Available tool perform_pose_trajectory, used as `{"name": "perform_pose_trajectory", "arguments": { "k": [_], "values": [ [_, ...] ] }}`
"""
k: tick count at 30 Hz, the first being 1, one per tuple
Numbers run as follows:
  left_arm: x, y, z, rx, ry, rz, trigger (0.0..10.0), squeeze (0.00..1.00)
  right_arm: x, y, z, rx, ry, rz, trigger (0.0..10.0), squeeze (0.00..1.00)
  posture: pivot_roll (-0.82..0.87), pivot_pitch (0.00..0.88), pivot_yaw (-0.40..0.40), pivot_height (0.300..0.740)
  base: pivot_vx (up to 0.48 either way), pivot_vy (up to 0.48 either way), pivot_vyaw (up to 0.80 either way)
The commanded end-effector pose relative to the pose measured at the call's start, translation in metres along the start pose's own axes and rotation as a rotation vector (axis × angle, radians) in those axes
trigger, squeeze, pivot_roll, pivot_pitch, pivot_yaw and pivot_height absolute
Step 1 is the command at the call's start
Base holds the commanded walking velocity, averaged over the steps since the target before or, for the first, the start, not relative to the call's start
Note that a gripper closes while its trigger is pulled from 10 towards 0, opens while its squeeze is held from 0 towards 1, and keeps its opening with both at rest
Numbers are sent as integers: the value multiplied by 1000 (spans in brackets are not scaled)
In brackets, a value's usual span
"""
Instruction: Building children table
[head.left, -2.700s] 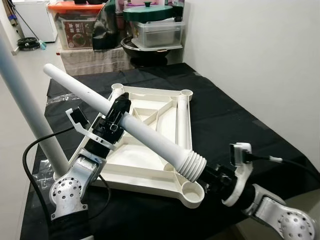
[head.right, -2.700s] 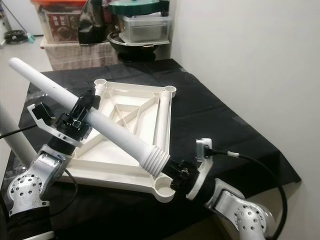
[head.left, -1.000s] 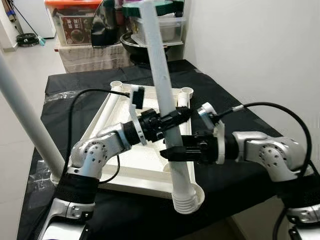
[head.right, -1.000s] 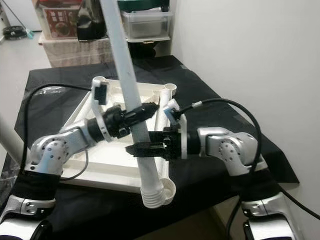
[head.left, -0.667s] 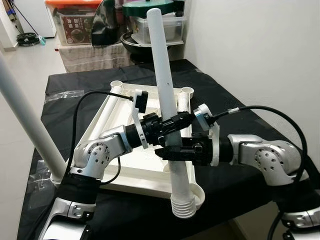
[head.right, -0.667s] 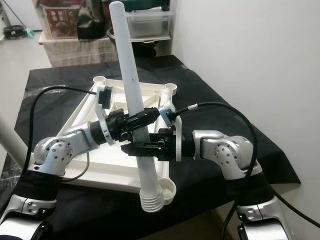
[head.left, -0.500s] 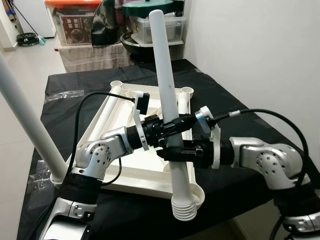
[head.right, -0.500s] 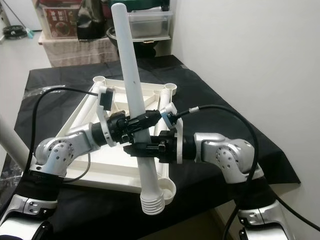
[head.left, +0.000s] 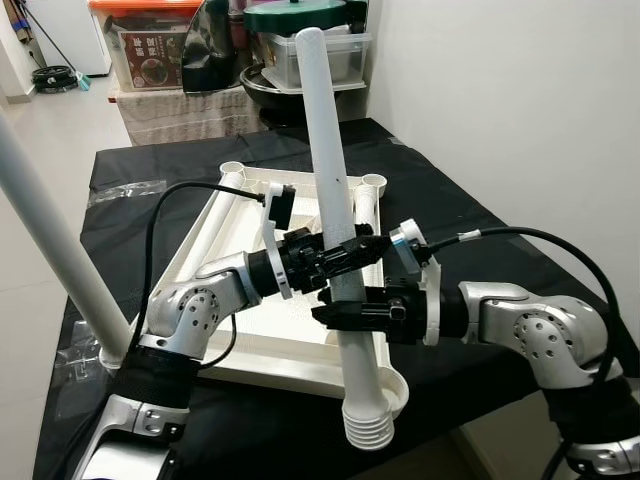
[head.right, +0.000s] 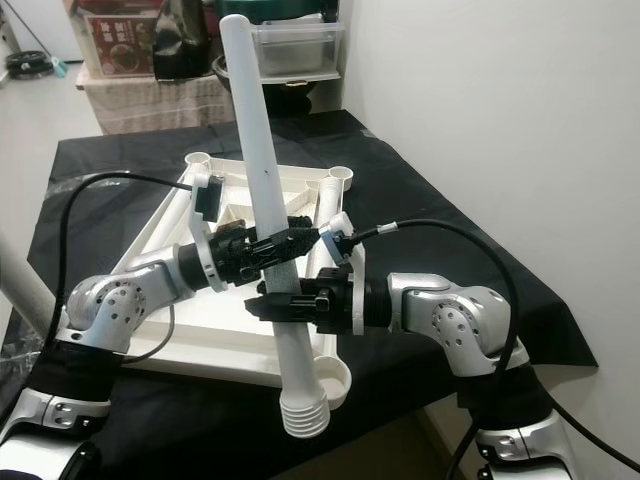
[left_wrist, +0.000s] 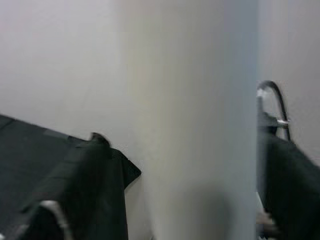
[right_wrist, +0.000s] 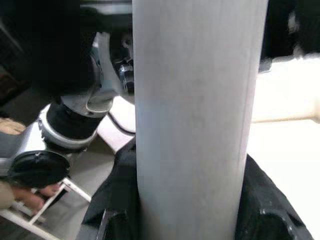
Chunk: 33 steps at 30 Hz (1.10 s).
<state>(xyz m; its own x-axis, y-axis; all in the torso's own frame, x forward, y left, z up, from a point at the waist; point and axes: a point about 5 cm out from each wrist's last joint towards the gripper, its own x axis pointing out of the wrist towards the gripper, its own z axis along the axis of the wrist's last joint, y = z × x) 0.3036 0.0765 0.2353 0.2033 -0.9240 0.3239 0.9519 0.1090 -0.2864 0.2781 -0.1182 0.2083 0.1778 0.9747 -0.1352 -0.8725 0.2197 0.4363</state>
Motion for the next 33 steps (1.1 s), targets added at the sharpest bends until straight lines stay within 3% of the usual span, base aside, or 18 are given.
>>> {"name": "perform_pose_trajectory", "arguments": {
  "k": [1,4,5,6,9,15,21,23,24,27,30,31,32,33],
  "values": [
    [-2,-19,12,42,-40,-113,10000,1000,2,-9,-2,35,-10,-48,0,0,-136,0,-33,740,0,0,0],
    [-8,-19,14,44,-52,-94,10000,1000,0,-12,2,32,-37,-65,0,0,-131,0,-35,740,0,0,0],
    [-12,-19,16,47,-67,-81,10000,714,-1,-14,5,28,-59,-78,0,0,-128,0,-34,740,0,0,0],
    [-16,-20,18,48,-88,-72,10000,0,-3,-15,8,21,-76,-87,0,0,-128,0,-34,740,0,0,0],
    [-24,-25,25,60,-146,-50,10000,0,-9,-23,23,-7,-142,-145,0,0,-128,0,-35,740,0,0,0],
    [-31,-30,29,73,-183,-27,10000,0,-12,-29,32,-23,-182,-190,0,0,-122,0,-41,740,0,0,0],
    [-47,-45,27,145,-226,109,10000,0,-23,-52,60,-98,-311,-414,0,0,-97,0,-57,740,0,0,0],
    [-51,-36,17,194,-162,215,10000,0,-25,-57,72,-150,-384,-507,0,0,-99,0,-51,740,0,0,0],
    [-51,-36,17,194,-162,215,10000,0,-25,-57,72,-150,-384,-507,0,0,-99,0,-51,740,0,0,0],
    [-53,-19,10,226,-105,363,10000,0,-26,-58,82,-191,-444,-581,0,0,-99,0,-50,740,0,0,0],
    [-54,-8,3,251,-47,446,10000,0,-26,-55,87,-198,-473,-583,0,0,-106,0,-42,740,0,0,0],
    [-55,3,-6,279,35,531,10000,0,-24,-50,91,-199,-505,-568,0,0,-112,0,-38,740,0,0,0],
    [-55,3,-6,279,35,531,10000,0,-24,-50,91,-199,-505,-568,0,0,-112,0,-38,740,0,0,0],
    [-55,9,-14,297,94,567,10000,0,-19,-43,93,-210,-518,-542,0,0,-116,0,-34,740,0,0,0]
  ]
}}
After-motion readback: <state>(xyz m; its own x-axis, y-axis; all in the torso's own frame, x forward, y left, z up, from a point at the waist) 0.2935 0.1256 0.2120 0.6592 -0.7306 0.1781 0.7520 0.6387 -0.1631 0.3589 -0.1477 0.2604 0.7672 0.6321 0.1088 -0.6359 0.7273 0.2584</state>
